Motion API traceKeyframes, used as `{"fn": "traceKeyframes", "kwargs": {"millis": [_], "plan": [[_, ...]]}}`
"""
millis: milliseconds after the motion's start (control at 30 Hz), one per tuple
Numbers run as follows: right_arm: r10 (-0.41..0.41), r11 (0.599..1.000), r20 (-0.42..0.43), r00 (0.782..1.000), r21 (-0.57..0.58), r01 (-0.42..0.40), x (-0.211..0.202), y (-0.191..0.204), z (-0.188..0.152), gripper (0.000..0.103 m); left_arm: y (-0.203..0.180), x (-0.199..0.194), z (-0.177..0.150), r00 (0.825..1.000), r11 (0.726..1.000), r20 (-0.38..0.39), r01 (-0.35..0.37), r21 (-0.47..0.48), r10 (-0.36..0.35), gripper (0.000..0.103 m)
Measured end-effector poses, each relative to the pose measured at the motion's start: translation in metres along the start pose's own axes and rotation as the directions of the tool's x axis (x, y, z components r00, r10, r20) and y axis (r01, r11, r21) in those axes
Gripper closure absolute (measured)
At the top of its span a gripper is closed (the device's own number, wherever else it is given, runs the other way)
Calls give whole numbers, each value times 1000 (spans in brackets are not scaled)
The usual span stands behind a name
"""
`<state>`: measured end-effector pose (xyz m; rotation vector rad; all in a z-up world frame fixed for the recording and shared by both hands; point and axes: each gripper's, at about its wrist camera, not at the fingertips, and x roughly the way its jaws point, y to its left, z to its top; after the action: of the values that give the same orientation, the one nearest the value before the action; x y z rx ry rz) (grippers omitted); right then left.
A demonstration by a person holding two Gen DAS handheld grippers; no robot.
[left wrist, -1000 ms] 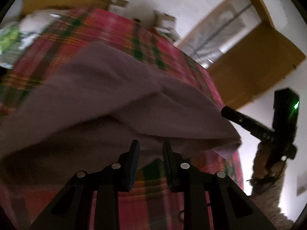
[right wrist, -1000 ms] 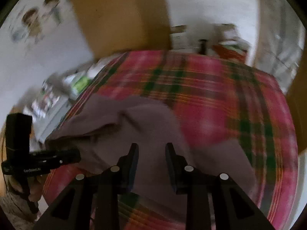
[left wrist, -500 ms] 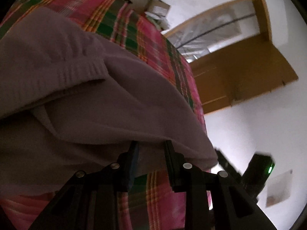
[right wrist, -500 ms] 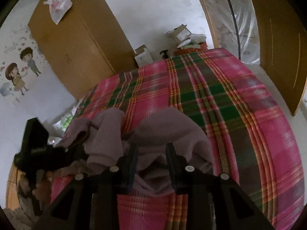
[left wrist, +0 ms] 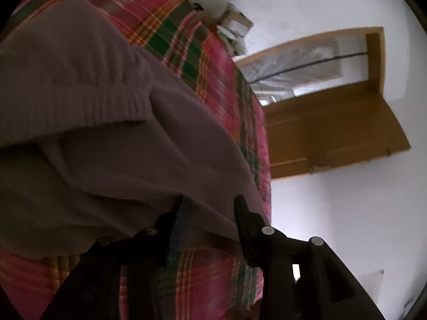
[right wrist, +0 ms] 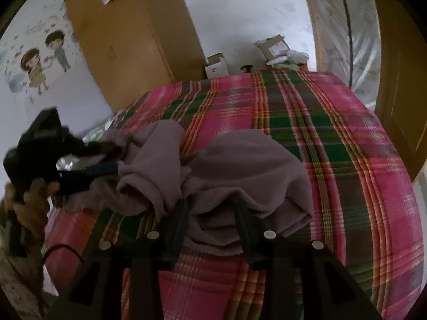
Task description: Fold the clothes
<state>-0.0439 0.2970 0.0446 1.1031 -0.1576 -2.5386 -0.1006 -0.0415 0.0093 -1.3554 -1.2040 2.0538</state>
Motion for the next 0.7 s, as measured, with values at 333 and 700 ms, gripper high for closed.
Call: {"fn": "traceKeyframes", "kwargs": {"millis": [333,700], "plan": [[15,1000,-56,998,-2,-16,15,1,-11,65,9,21,1,995,997,-86,-48,-68,42,61],[243,880,3,970,419,-221,36,-59,-2,67,21,32,4,994,988,-94,-62,-143,49,63]]}}
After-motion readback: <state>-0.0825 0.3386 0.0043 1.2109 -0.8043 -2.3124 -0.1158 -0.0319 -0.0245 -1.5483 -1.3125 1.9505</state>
